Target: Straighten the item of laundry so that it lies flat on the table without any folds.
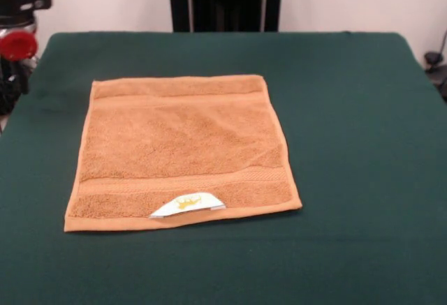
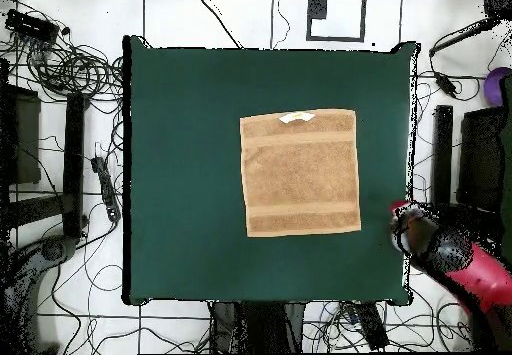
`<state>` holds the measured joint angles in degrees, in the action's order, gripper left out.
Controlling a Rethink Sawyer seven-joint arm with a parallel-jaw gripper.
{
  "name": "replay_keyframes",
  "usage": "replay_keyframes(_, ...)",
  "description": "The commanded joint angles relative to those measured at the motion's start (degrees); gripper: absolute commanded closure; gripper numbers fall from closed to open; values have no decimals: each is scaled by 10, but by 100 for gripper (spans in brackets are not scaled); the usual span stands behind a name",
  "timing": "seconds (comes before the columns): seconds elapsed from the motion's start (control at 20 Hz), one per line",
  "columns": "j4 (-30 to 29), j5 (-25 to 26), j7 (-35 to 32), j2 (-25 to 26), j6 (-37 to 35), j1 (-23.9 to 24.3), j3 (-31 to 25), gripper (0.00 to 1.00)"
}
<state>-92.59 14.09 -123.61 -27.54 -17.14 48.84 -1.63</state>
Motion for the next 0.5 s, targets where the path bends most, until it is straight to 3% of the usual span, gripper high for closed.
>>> replay_keyframes(0.05,71,89,149,59,-40,-10,-112,0)
replay_keyframes(0.2,80,101,122,44,-41,-33,-96,0)
replay_keyframes(0.5,96,94,124,25,-99,-28,-116,0)
